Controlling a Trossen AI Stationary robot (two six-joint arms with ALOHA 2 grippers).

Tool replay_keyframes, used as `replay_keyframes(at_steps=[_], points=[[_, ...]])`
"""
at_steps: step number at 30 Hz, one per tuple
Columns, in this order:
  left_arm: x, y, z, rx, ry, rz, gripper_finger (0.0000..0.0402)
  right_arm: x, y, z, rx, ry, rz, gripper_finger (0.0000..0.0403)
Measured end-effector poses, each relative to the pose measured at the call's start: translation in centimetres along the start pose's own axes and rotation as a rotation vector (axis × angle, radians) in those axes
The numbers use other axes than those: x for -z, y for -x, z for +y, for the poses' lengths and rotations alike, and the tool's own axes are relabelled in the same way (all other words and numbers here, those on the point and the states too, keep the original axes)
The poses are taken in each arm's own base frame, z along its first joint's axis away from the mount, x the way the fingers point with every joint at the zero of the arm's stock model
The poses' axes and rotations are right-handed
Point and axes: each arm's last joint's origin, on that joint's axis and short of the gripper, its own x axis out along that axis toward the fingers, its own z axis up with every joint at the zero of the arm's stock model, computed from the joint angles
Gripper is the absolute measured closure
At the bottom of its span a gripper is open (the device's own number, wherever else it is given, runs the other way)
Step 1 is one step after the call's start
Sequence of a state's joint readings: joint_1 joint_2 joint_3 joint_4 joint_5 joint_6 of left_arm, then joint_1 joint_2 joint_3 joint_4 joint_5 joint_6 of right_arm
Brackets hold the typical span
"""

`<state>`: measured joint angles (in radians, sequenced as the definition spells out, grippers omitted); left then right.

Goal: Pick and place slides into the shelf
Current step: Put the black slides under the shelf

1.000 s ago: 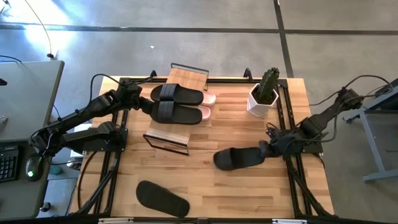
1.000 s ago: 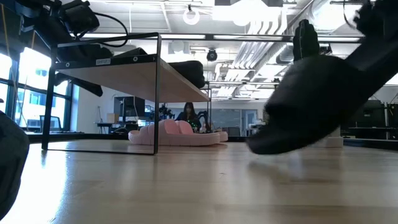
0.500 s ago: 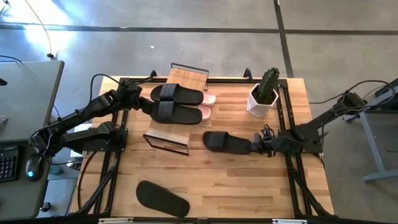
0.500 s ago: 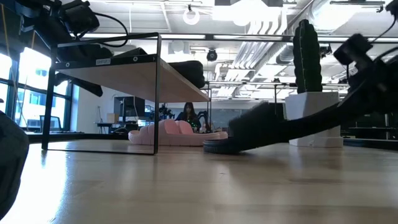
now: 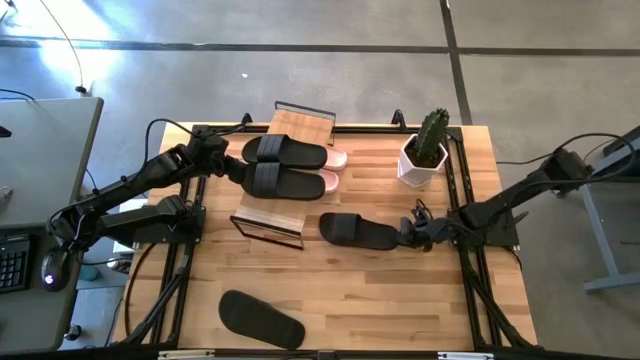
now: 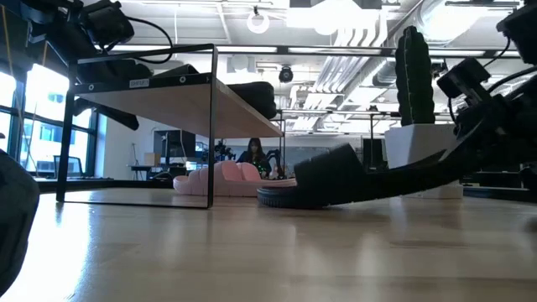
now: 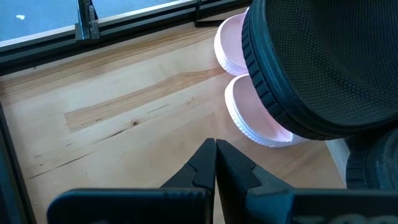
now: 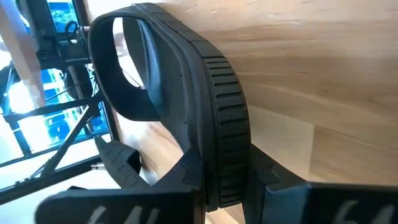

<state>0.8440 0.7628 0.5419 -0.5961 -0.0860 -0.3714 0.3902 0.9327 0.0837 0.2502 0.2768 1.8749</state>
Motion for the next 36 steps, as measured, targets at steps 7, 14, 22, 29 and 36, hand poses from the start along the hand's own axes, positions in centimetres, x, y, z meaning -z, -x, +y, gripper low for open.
replay_keyframes(at_steps=[7, 14, 22, 29, 36], points=[[0.0, 0.0, 0.0, 0.000, 0.000, 0.000, 0.0401, 0.0, -1.1, 0.4, -0.039, 0.019, 0.018, 0.0372], [0.0, 0.0, 0.0, -0.001, -0.001, 0.004, 0.0401, 0.1, -2.2, -0.3, 0.003, 0.011, 0.046, 0.0372], [0.0, 0.0, 0.0, -0.001, 0.000, 0.004, 0.0401, 0.6, -3.4, 0.2, 0.022, 0.022, 0.093, 0.0371], [0.1, 0.0, 0.0, -0.002, 0.000, 0.005, 0.0401, 1.3, -4.9, 1.1, 0.052, 0.044, 0.110, 0.0355], [0.1, 0.0, 0.0, -0.002, -0.001, 0.006, 0.0401, 1.1, -5.3, 1.4, 0.052, 0.073, 0.082, 0.0341]])
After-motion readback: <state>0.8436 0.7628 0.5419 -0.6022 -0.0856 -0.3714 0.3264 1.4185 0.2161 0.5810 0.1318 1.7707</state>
